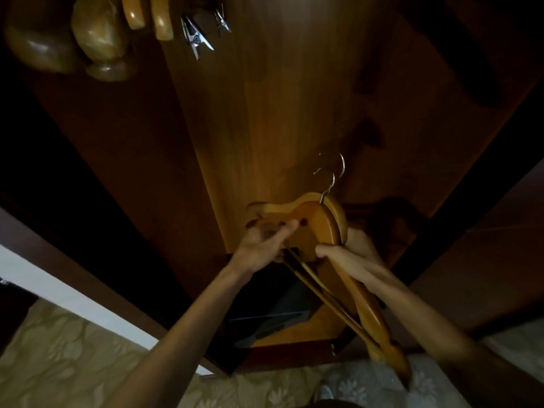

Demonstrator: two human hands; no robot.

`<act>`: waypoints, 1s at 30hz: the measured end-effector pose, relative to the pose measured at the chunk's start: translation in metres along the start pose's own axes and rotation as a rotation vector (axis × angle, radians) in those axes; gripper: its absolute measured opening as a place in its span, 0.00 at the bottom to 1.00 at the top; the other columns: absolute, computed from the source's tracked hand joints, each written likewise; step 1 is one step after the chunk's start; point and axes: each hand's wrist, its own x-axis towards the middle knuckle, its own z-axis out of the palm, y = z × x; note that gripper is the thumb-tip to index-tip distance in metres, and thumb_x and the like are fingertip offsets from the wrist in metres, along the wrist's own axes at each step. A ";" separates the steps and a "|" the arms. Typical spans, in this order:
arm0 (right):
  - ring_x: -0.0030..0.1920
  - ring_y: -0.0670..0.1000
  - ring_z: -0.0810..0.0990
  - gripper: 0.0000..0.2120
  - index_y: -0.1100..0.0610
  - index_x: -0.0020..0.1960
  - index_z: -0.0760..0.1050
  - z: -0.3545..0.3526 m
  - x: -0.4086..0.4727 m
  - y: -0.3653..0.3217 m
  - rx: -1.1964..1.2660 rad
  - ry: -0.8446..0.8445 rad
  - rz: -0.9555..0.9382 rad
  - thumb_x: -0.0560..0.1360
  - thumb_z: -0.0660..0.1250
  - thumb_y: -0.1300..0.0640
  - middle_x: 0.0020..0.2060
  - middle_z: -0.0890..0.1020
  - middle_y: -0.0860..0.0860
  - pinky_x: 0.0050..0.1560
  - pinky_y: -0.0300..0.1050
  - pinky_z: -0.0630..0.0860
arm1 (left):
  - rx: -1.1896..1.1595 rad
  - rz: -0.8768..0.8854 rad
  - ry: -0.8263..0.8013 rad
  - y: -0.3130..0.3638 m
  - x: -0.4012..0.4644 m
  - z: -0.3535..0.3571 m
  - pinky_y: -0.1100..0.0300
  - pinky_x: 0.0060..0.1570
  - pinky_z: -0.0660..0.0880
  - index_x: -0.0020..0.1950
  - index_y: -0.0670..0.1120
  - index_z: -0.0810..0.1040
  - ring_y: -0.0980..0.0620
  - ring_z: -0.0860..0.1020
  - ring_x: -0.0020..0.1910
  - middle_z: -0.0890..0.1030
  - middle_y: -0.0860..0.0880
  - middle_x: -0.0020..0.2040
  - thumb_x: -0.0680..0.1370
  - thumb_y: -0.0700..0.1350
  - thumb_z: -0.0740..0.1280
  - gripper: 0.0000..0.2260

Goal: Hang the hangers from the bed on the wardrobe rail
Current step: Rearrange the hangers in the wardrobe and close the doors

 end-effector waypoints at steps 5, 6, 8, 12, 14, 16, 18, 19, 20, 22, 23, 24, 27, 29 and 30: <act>0.36 0.45 0.83 0.05 0.57 0.44 0.81 0.016 -0.002 0.011 -0.103 0.139 -0.028 0.73 0.72 0.54 0.35 0.84 0.49 0.42 0.50 0.83 | -0.018 -0.050 -0.189 0.013 -0.003 0.042 0.66 0.45 0.80 0.59 0.52 0.81 0.63 0.82 0.46 0.84 0.58 0.48 0.77 0.61 0.70 0.17; 0.37 0.47 0.84 0.06 0.57 0.46 0.81 0.015 -0.002 0.012 -0.092 0.146 -0.020 0.73 0.72 0.55 0.37 0.84 0.51 0.44 0.51 0.84 | -0.012 -0.037 -0.159 0.015 -0.003 0.046 0.64 0.48 0.80 0.61 0.51 0.81 0.62 0.82 0.48 0.84 0.57 0.50 0.76 0.60 0.72 0.19; 0.42 0.47 0.84 0.12 0.54 0.53 0.79 0.010 -0.006 0.010 0.007 0.123 -0.010 0.72 0.74 0.51 0.42 0.85 0.50 0.45 0.49 0.83 | -0.055 -0.039 -0.118 0.017 -0.003 0.045 0.66 0.45 0.80 0.61 0.48 0.82 0.59 0.83 0.49 0.86 0.54 0.51 0.74 0.58 0.75 0.20; 0.50 0.46 0.84 0.23 0.47 0.63 0.75 -0.012 -0.018 0.003 0.219 0.021 -0.024 0.72 0.75 0.42 0.50 0.85 0.46 0.53 0.50 0.83 | -0.094 -0.021 -0.135 0.031 -0.003 0.033 0.66 0.41 0.75 0.49 0.50 0.83 0.60 0.82 0.42 0.85 0.56 0.41 0.75 0.55 0.75 0.10; 0.41 0.45 0.84 0.26 0.50 0.67 0.73 -0.026 -0.021 -0.007 0.261 0.010 -0.029 0.73 0.73 0.42 0.43 0.85 0.47 0.46 0.46 0.83 | -0.116 -0.017 -0.137 0.046 -0.002 0.028 0.61 0.45 0.73 0.46 0.51 0.81 0.61 0.81 0.38 0.83 0.56 0.37 0.76 0.54 0.73 0.08; 0.32 0.47 0.80 0.31 0.56 0.73 0.67 -0.041 -0.021 -0.021 0.303 0.037 -0.031 0.76 0.71 0.44 0.34 0.81 0.48 0.36 0.44 0.77 | -0.140 -0.011 -0.103 0.069 -0.001 0.022 0.59 0.44 0.71 0.46 0.51 0.79 0.62 0.79 0.32 0.81 0.57 0.33 0.76 0.53 0.73 0.07; 0.30 0.46 0.78 0.30 0.57 0.74 0.66 -0.056 -0.022 -0.041 0.318 0.093 -0.059 0.77 0.70 0.46 0.31 0.79 0.47 0.35 0.44 0.75 | -0.158 0.017 -0.051 0.095 0.001 0.015 0.60 0.44 0.72 0.51 0.49 0.79 0.61 0.79 0.33 0.81 0.58 0.31 0.74 0.53 0.75 0.11; 0.30 0.46 0.78 0.26 0.58 0.71 0.68 -0.065 -0.022 -0.053 0.330 0.123 -0.096 0.78 0.69 0.47 0.30 0.78 0.47 0.36 0.44 0.74 | -0.160 0.042 -0.026 0.110 0.001 0.010 0.60 0.43 0.72 0.55 0.48 0.79 0.60 0.80 0.36 0.82 0.57 0.32 0.72 0.54 0.76 0.16; 0.30 0.45 0.77 0.22 0.58 0.68 0.71 -0.073 -0.022 -0.066 0.339 0.149 -0.138 0.78 0.69 0.49 0.31 0.78 0.46 0.36 0.44 0.74 | -0.158 0.072 -0.004 0.127 0.002 0.005 0.60 0.43 0.73 0.59 0.46 0.78 0.58 0.80 0.39 0.83 0.56 0.36 0.70 0.55 0.77 0.23; 0.31 0.46 0.77 0.18 0.56 0.65 0.72 -0.087 -0.020 -0.096 0.348 0.195 -0.222 0.78 0.69 0.51 0.33 0.77 0.48 0.37 0.44 0.74 | -0.137 0.152 0.029 0.161 0.004 -0.008 0.61 0.41 0.75 0.65 0.43 0.77 0.56 0.80 0.42 0.83 0.54 0.41 0.67 0.58 0.78 0.32; 0.32 0.46 0.77 0.18 0.56 0.65 0.72 -0.093 -0.017 -0.110 0.357 0.218 -0.258 0.78 0.69 0.51 0.34 0.78 0.48 0.37 0.44 0.74 | -0.132 0.192 0.046 0.177 0.005 -0.013 0.62 0.36 0.75 0.65 0.43 0.76 0.57 0.80 0.38 0.82 0.54 0.40 0.68 0.58 0.78 0.32; 0.32 0.46 0.78 0.20 0.56 0.66 0.71 -0.099 -0.014 -0.125 0.367 0.242 -0.295 0.78 0.69 0.51 0.35 0.78 0.49 0.38 0.44 0.74 | -0.132 0.229 0.066 0.197 0.004 -0.019 0.65 0.34 0.76 0.66 0.42 0.76 0.59 0.78 0.33 0.81 0.54 0.37 0.70 0.56 0.77 0.31; 0.33 0.47 0.78 0.26 0.56 0.70 0.68 -0.117 0.000 -0.168 0.391 0.317 -0.371 0.76 0.69 0.50 0.35 0.79 0.49 0.39 0.46 0.75 | -0.107 0.327 0.142 0.254 0.001 -0.038 0.67 0.26 0.71 0.54 0.44 0.78 0.60 0.74 0.23 0.77 0.55 0.29 0.74 0.50 0.73 0.14; 0.32 0.47 0.80 0.33 0.56 0.74 0.65 -0.128 0.011 -0.194 0.409 0.355 -0.404 0.73 0.70 0.48 0.33 0.80 0.48 0.39 0.48 0.76 | -0.077 0.372 0.197 0.287 -0.001 -0.049 0.64 0.30 0.71 0.51 0.44 0.78 0.58 0.74 0.24 0.77 0.53 0.30 0.72 0.50 0.71 0.12; 0.32 0.48 0.80 0.34 0.56 0.74 0.65 -0.133 0.015 -0.208 0.421 0.370 -0.418 0.72 0.70 0.47 0.33 0.81 0.48 0.39 0.50 0.78 | -0.067 0.389 0.225 0.301 0.000 -0.054 0.61 0.32 0.70 0.52 0.44 0.79 0.57 0.73 0.25 0.76 0.53 0.31 0.71 0.50 0.71 0.13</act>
